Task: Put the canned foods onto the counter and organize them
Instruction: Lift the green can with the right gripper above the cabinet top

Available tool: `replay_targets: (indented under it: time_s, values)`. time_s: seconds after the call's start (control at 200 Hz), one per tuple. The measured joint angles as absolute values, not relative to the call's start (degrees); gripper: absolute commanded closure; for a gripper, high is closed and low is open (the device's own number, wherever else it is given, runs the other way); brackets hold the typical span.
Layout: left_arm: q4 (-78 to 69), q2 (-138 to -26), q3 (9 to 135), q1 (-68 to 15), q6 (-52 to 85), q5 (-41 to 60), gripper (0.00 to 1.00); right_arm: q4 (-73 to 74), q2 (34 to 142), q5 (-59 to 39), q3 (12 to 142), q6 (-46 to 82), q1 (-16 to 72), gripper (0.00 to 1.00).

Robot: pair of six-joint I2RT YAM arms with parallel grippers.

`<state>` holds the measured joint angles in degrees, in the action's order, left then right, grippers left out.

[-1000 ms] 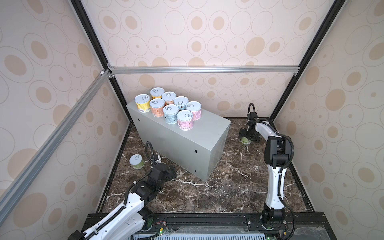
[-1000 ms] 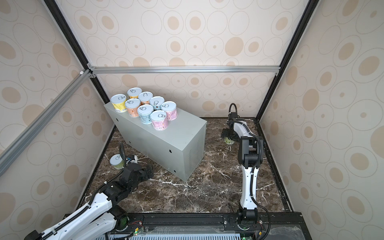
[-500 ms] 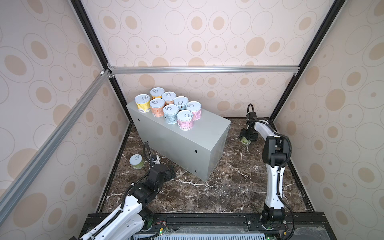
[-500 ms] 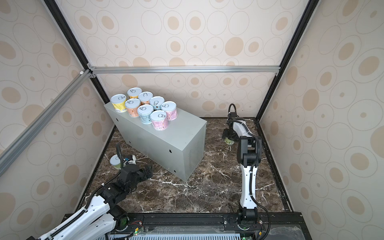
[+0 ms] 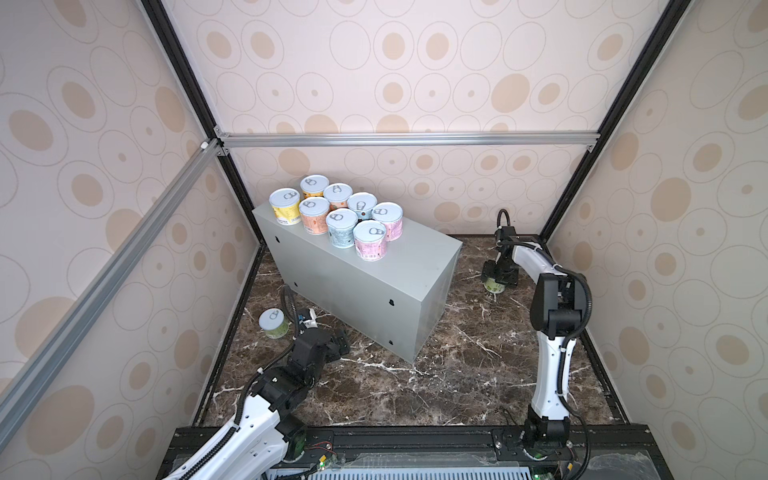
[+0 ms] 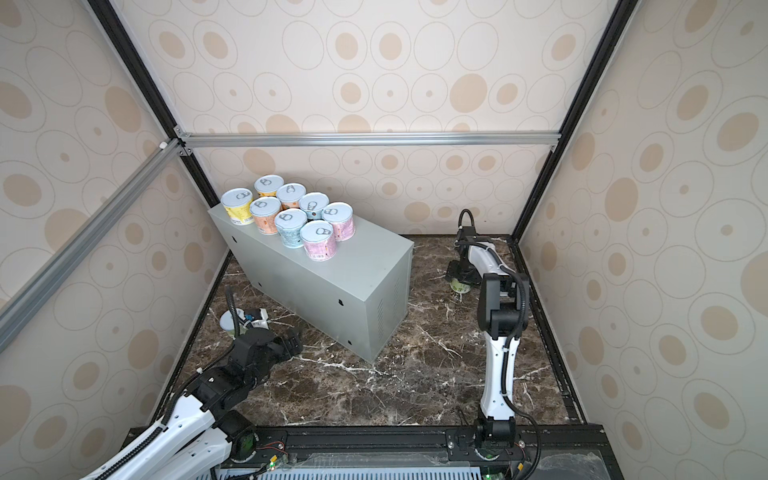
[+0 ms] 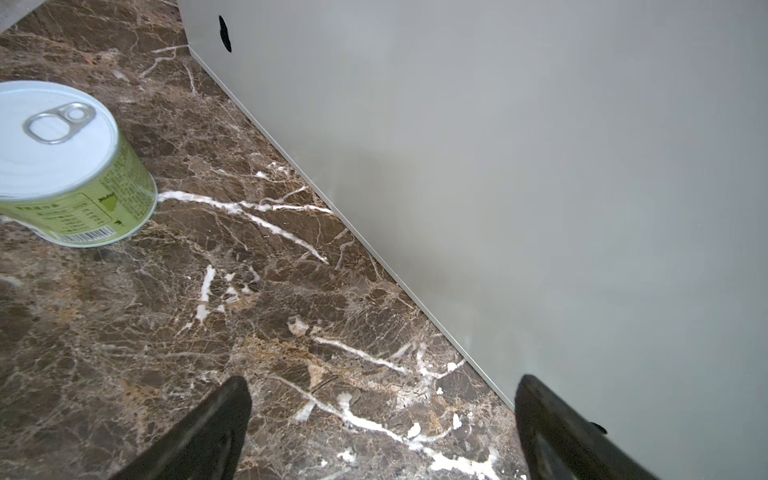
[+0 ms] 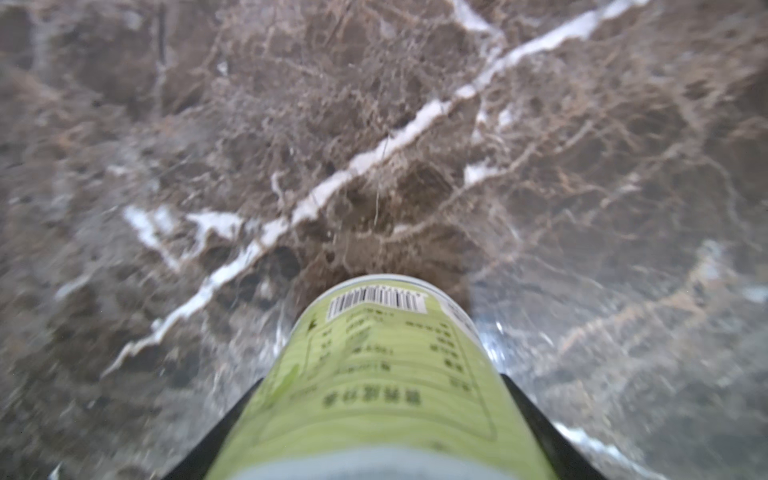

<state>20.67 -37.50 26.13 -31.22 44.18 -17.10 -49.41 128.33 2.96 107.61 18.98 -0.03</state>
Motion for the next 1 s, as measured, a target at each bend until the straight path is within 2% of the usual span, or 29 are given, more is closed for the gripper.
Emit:
replay_targets:
  time_s: [0.36, 1.0]
  values:
    - [23.6, -35.3, 32.0, -31.2, 40.5, -19.0, 0.01, -48.0, 109.9, -0.8, 99.6, 19.2, 0.0, 0.47]
    - [31.4, -27.3, 39.0, -31.2, 35.0, -23.2, 0.01, -52.9, 82.0, -11.3, 96.3, 19.6, 3.8, 0.49]
